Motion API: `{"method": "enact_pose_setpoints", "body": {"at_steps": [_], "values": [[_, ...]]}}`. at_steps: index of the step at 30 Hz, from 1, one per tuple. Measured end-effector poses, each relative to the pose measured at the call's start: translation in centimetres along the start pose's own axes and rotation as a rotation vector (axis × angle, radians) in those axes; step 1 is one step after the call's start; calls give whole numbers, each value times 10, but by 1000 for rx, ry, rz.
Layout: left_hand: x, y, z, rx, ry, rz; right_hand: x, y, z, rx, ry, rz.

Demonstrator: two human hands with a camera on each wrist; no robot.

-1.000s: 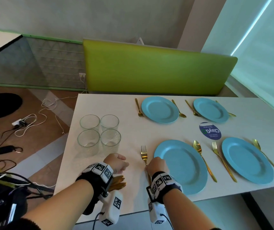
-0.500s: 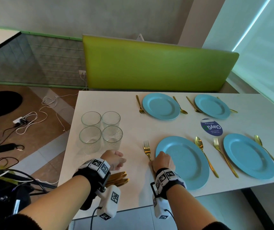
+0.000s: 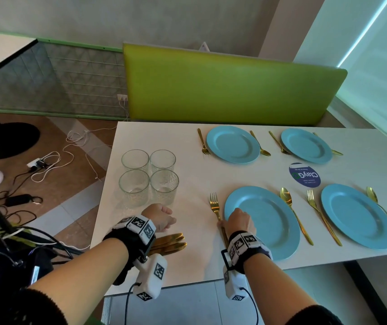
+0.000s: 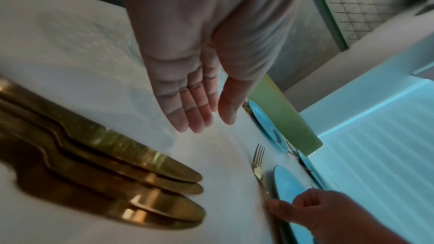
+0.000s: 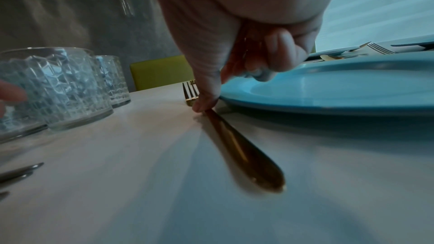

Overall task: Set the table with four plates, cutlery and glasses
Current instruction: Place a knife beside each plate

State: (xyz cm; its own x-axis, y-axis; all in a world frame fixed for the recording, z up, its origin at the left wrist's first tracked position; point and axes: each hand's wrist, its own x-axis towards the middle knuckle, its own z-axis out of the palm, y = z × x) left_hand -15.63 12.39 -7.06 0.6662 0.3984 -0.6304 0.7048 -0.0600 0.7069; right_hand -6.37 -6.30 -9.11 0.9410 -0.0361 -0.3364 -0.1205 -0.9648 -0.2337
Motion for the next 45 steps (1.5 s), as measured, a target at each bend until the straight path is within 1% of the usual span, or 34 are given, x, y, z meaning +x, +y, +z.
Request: {"method": "enact_pose_setpoints", "body": {"at_steps": [2,4,6,8,10,13,15,17,23,26,31,35,38,40,43,45], "values": [[-1,-7,-9,259,49,36,-2,0,-1,5,3,-3],[-7,-17,-19,506,55,41,-5,-1,-2,19,0,-17],[-13,-26,-26,758,-8,32,-7,-4,-5,18,-15,-29],[-18,-35,-30,951,-61,3,-10,-9,-7,-8,-44,-53],[-20,-42,-33,1050,-47,10,-13,-15,-9,-46,-79,-91],[-23,-50,-34,1132,12,95,-19,-22,-8,-106,-123,-150],[-24,-53,-34,1173,12,137,-24,-23,-6,-115,-128,-170],[-25,-54,-36,1217,-3,149,-28,-21,-2,-119,-132,-191],[-21,-54,-37,1265,-97,215,-39,-12,10,-104,-136,-227],[-22,-53,-34,1278,-108,245,-44,-8,14,-84,-131,-246],[-19,-62,-24,1225,-71,267,-56,-7,14,-88,-142,-280],[-19,-59,-19,1181,-30,245,-66,-6,12,-103,-164,-341],[-23,-50,-14,1073,-15,231,-73,-6,12,-43,-243,-375],[-26,-40,-7,961,-51,218,-76,-7,12,50,-308,-356],[-27,-28,4,754,-50,223,-81,-12,9,251,-448,-277],[-28,-22,12,588,-95,204,-83,-16,7,449,-545,-198]]}}
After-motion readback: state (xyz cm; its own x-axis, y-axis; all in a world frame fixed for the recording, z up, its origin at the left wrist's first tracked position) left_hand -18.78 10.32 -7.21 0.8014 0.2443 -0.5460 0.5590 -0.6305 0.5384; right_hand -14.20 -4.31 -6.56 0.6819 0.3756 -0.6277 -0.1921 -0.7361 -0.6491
